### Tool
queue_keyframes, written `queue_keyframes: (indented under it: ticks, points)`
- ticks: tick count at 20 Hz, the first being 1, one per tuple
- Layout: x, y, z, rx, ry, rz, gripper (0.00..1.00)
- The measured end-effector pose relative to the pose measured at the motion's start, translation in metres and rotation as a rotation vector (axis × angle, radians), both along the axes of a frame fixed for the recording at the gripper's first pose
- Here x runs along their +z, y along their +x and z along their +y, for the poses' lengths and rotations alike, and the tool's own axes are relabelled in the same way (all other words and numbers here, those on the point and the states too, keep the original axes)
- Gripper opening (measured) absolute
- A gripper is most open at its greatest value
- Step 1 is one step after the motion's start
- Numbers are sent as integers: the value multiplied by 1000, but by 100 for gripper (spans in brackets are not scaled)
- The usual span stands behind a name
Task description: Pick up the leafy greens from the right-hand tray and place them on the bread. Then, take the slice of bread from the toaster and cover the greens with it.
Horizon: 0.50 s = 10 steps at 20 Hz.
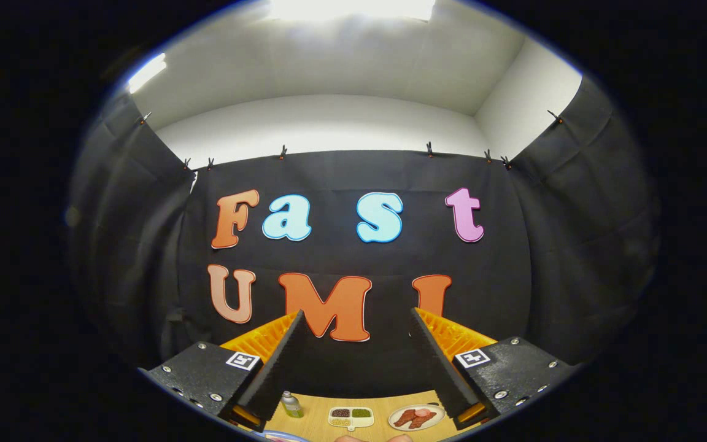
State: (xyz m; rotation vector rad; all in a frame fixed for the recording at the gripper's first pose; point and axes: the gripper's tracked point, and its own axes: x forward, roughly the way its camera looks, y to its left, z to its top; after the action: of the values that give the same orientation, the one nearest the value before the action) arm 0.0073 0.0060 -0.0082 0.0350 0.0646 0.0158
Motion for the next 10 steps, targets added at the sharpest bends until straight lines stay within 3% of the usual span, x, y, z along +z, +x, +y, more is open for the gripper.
queue_keyframes:
  ticks: [5, 10]
  points:
    - [-9, 1, -7, -11, -22, 12, 100]
    - [-51, -1, -12, -12, -12, 107, 100]
